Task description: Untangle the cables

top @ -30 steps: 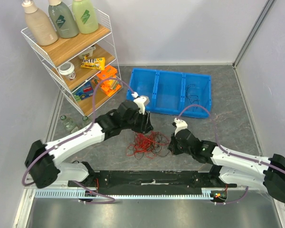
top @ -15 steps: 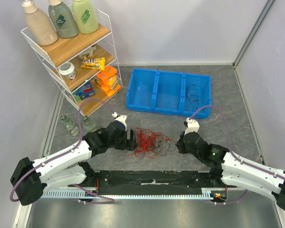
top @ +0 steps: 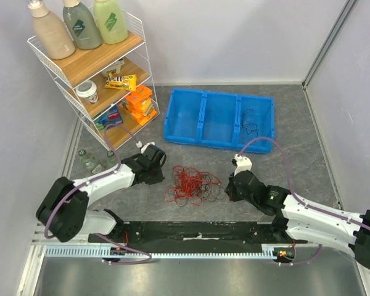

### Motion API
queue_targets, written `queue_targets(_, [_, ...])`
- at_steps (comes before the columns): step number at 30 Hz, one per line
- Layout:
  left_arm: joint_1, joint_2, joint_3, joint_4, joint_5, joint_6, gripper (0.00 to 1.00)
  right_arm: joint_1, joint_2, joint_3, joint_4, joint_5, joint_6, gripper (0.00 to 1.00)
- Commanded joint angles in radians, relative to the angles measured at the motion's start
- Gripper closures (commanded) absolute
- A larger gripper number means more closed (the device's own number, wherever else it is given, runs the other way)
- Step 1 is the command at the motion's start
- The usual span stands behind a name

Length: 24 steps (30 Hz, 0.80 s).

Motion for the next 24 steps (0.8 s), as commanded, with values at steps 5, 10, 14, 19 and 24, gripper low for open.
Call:
queue_targets(5, [0.008, -0.188, 0.177, 0.008, 0.057, 0.100, 0.98, 0.002, 0.001, 0.021, 0.044, -0.005, -0.019, 1.00])
queue_targets(10, [0.008, -0.465, 0.362, 0.003, 0.097, 0.267, 0.99, 0.002, 0.040, 0.001, 0.063, 0.020, -0.001, 1.00])
queue_targets(14, [0.009, -0.517, 0.573, 0.019, 0.305, 0.374, 0.98, 0.002, 0.086, -0.016, 0.090, 0.023, 0.020, 1.00])
queue_targets(19, [0.008, -0.525, 0.738, 0.086, 0.526, 0.372, 0.98, 0.002, 0.114, -0.006, 0.092, 0.014, 0.010, 1.00])
queue_targets(24, [0.008, -0.534, 0.797, 0.115, 0.481, 0.366, 0.98, 0.002, 0.105, 0.019, 0.060, 0.023, -0.027, 1.00])
